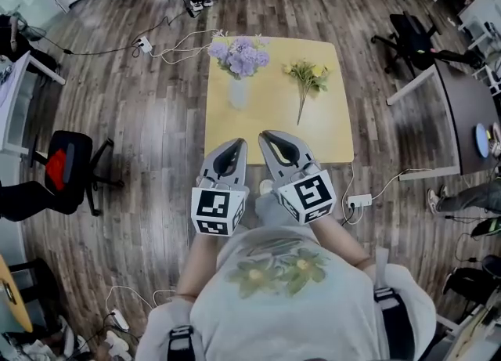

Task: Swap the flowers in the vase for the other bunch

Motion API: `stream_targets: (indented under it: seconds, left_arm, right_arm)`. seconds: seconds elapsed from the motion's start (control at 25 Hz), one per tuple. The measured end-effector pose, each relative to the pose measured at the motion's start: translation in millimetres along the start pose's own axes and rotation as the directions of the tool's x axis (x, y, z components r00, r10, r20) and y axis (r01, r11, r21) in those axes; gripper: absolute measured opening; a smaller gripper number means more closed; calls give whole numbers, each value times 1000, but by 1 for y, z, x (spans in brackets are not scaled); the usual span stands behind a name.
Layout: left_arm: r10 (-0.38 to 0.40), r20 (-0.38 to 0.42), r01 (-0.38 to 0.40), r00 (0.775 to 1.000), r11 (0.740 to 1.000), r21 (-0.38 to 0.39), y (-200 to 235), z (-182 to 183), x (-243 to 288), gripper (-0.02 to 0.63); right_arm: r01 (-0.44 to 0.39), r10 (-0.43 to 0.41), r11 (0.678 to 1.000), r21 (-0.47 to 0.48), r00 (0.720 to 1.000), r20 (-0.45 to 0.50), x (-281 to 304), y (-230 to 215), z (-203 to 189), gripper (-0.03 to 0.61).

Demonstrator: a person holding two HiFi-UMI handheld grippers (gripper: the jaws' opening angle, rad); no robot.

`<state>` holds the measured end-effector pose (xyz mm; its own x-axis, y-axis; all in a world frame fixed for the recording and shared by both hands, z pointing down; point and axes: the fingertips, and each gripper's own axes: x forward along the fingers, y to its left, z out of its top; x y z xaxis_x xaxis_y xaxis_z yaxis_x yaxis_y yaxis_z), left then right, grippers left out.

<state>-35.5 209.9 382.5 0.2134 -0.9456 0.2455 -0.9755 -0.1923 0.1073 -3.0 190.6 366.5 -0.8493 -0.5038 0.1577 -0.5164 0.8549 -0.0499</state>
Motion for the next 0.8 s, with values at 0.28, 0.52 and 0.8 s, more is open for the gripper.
stream_targets:
  seconds: [0.28,0.52,0.8]
  left_arm:
    - [64,-24,-65,998,998,-26,22,13,72,15]
    - [141,-44,-143,989,989,-46,39,13,119,15]
    - [217,-69,-221,974,973,-63,58,2,146,15]
  right_arm:
    - [-57,57,998,32,998,0,49,-68,11,44]
    - [-127,128,989,72,992,-7,84,-114,6,46]
    - [-179,184,979,99,982,-42,119,-141,-13,146]
